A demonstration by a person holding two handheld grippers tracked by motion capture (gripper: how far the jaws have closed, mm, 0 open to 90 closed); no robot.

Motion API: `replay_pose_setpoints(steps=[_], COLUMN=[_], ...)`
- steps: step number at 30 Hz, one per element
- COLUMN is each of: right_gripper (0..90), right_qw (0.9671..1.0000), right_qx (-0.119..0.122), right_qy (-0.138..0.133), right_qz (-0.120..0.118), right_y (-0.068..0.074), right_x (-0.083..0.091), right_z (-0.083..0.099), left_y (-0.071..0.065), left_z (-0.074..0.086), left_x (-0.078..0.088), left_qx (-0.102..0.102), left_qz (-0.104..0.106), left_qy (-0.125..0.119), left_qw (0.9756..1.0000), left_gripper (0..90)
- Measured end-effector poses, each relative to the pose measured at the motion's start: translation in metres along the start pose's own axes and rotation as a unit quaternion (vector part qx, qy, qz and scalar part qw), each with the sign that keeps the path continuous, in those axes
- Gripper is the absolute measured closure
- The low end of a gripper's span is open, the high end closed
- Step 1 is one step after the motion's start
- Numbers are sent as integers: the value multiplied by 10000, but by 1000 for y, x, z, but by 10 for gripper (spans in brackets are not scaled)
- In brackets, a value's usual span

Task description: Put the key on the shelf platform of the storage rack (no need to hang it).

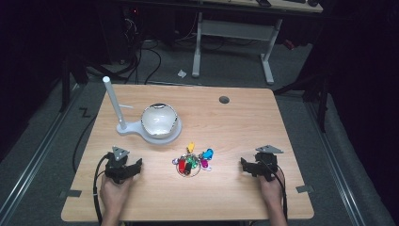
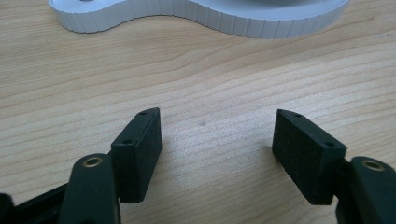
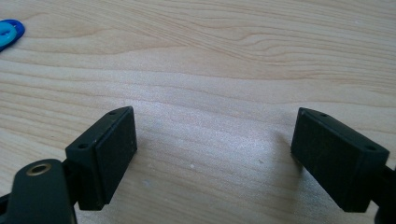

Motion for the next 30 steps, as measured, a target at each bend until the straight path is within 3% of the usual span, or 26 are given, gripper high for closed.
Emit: replay_pose_setpoints(steps=[30], right_gripper=[143], right_qw=[10000], right_qx=[0], right_qy=[1], right_qz=[0], right_y=[0], right_x=[0], right_z=[0], left_y=[-2], left_z=[0], left_x=[0], left_qx=[49], left_qz=[7], left_qy=[51], left_qw=[10000], left_gripper=[280])
Point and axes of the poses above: each handheld gripper's, and its own axes: x roughly backward along the jaws, z roughly out of its underside, y roughly to its left, the point moved 4 cm from there along -x, roughly forward along the jaws, and after that the axes turned 6 degrees about x, right-handed, at the moved point
